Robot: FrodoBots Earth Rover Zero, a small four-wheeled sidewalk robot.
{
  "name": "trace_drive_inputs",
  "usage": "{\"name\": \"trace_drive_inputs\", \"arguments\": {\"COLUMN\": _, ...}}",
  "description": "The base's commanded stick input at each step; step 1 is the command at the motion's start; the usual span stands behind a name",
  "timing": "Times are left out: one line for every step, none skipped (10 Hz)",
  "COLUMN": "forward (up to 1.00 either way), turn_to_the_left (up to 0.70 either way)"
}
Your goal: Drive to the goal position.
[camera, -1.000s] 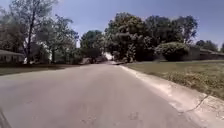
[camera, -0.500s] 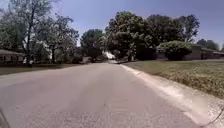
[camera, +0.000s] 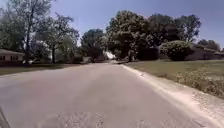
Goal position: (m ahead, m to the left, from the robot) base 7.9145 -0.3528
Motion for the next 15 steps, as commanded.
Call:
{"name": "trace_drive_inputs", "arguments": {"forward": 0.7, "turn_to_the_left": 0.0}}
{"name": "trace_drive_inputs", "arguments": {"forward": 0.7, "turn_to_the_left": 0.0}}
{"name": "trace_drive_inputs", "arguments": {"forward": 0.7, "turn_to_the_left": 0.0}}
{"name": "trace_drive_inputs", "arguments": {"forward": 0.7, "turn_to_the_left": 0.0}}
{"name": "trace_drive_inputs", "arguments": {"forward": 0.7, "turn_to_the_left": 0.0}}
{"name": "trace_drive_inputs", "arguments": {"forward": 0.7, "turn_to_the_left": 0.0}}
{"name": "trace_drive_inputs", "arguments": {"forward": 0.7, "turn_to_the_left": 0.0}}
{"name": "trace_drive_inputs", "arguments": {"forward": 0.7, "turn_to_the_left": 0.0}}
{"name": "trace_drive_inputs", "arguments": {"forward": 0.7, "turn_to_the_left": 0.0}}
{"name": "trace_drive_inputs", "arguments": {"forward": 0.7, "turn_to_the_left": 0.0}}
{"name": "trace_drive_inputs", "arguments": {"forward": 0.7, "turn_to_the_left": 0.0}}
{"name": "trace_drive_inputs", "arguments": {"forward": 0.7, "turn_to_the_left": 0.0}}
{"name": "trace_drive_inputs", "arguments": {"forward": 0.7, "turn_to_the_left": 0.0}}
{"name": "trace_drive_inputs", "arguments": {"forward": 0.7, "turn_to_the_left": 0.0}}
{"name": "trace_drive_inputs", "arguments": {"forward": 0.7, "turn_to_the_left": 0.0}}
